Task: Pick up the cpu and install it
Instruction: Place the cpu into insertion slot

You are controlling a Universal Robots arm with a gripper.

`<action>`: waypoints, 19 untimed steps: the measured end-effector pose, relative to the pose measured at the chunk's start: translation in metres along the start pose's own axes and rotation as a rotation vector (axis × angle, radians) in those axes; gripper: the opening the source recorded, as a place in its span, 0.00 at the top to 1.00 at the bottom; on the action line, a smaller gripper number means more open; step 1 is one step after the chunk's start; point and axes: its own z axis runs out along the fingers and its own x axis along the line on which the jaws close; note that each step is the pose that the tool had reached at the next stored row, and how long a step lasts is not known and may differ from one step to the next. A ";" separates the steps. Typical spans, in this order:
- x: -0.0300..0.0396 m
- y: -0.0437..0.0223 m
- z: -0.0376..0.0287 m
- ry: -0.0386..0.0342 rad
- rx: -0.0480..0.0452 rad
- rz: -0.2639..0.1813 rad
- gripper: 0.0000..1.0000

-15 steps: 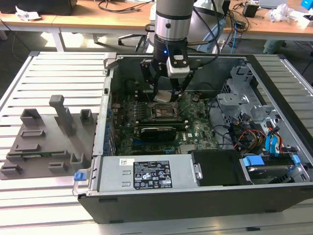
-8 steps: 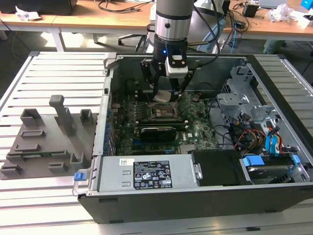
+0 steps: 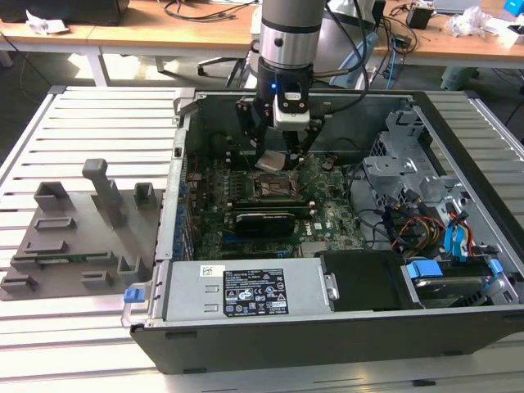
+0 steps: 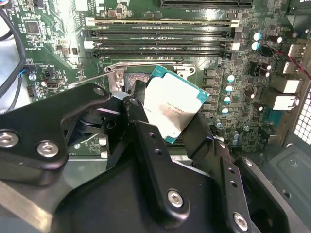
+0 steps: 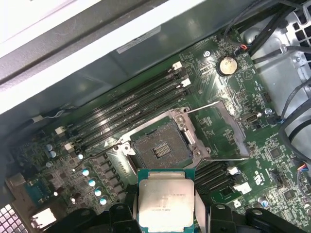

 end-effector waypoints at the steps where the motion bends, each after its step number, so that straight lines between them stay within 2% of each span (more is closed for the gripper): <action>1: 0.0000 0.0000 0.0000 0.0007 0.0002 0.009 0.45; 5: 0.0000 0.0000 0.0000 0.0037 0.0010 0.044 0.45; 19: 0.0000 0.0000 0.0000 0.0106 0.0025 0.124 0.45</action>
